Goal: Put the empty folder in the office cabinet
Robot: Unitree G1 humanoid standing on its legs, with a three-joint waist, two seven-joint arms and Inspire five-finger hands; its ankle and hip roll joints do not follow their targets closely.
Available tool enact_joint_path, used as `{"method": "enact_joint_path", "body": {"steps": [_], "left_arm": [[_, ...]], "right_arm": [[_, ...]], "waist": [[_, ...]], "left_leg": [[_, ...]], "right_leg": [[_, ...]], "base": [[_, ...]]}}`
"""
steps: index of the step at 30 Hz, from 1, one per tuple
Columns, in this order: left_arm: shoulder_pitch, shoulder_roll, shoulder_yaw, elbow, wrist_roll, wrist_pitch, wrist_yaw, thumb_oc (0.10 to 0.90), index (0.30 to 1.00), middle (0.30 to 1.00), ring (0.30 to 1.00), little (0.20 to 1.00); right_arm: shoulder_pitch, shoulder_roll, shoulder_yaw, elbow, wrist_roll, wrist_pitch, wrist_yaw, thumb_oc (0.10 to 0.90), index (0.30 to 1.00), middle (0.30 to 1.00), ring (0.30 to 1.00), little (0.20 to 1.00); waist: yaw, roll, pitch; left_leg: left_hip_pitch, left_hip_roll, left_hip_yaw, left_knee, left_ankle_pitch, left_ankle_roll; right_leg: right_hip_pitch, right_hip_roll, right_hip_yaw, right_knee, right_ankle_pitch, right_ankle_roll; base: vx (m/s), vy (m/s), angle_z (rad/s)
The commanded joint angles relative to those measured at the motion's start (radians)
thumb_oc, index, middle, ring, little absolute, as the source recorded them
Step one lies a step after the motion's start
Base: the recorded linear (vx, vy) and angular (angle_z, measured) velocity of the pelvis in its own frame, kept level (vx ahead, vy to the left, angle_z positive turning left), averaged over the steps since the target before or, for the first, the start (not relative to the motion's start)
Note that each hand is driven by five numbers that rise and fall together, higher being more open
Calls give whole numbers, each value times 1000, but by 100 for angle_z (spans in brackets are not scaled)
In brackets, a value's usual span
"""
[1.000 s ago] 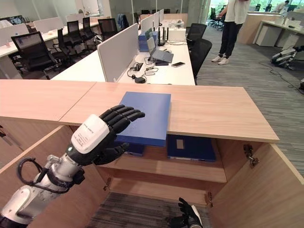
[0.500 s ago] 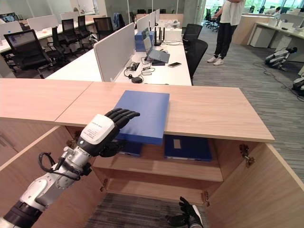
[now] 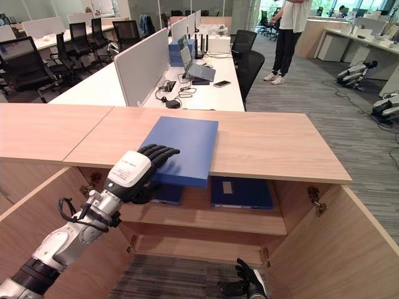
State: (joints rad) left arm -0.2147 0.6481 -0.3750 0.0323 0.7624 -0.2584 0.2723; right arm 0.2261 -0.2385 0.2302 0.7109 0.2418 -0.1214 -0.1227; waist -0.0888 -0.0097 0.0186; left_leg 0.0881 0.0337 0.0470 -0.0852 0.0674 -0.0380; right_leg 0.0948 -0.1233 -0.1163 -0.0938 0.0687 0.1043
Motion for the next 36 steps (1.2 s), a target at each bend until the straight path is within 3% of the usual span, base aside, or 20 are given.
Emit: {"method": "enact_joint_path", "body": {"steps": [1,26,27,28,29,30,36], "left_arm": [[-220,-23,0,36,18,6,70,800,900,900,900,900],[-260,-52,-30,164,29,62,85,800,900,900,900,900],[-262,-52,-32,168,30,65,83,740,811,811,811,811],[-263,-53,-32,169,30,65,83,620,629,629,629,629],[-266,-54,-34,178,26,70,80,424,335,335,335,335],[-265,-56,-33,182,22,70,77,400,300,300,300,300],[-271,-74,-29,199,3,77,83,400,300,300,300,300]], "right_arm": [[-91,-3,-23,-49,35,-64,-14,800,900,900,900,900],[-98,10,-15,-45,81,-67,-13,800,900,900,900,900],[-98,9,-17,-46,83,-67,-14,800,900,900,900,900],[-98,9,-17,-46,83,-67,-14,800,900,900,900,900],[-97,10,-17,-47,87,-68,-14,800,900,900,900,900],[-97,11,-20,-48,89,-68,-14,800,900,900,900,900],[-96,10,-27,-54,104,-73,-19,800,900,900,900,900]], "waist": [[-8,-12,-4],[-21,-12,-10],[-21,-12,-10],[-21,-12,-10],[-23,-12,-10],[-23,-13,-10],[-26,-14,-10]], "left_leg": [[75,-27,-38,-2,-171,18],[71,-29,-8,-2,-167,20],[71,-28,-9,-2,-166,20],[70,-28,-9,-2,-166,20],[70,-27,-7,-2,-165,20],[70,-27,-7,-2,-166,20],[66,-30,-14,-2,-164,22]], "right_leg": [[-27,-12,-69,68,-74,60],[-40,-12,-61,62,-59,65],[-40,-12,-61,61,-59,65],[-40,-12,-61,61,-58,65],[-41,-13,-61,62,-58,66],[-42,-13,-60,62,-57,66],[-45,-14,-56,70,-62,65]], "base": [[0,0,0],[-2,1,-2],[-4,4,-10],[2,6,-6],[0,0,0],[0,0,0],[0,0,0]]}}
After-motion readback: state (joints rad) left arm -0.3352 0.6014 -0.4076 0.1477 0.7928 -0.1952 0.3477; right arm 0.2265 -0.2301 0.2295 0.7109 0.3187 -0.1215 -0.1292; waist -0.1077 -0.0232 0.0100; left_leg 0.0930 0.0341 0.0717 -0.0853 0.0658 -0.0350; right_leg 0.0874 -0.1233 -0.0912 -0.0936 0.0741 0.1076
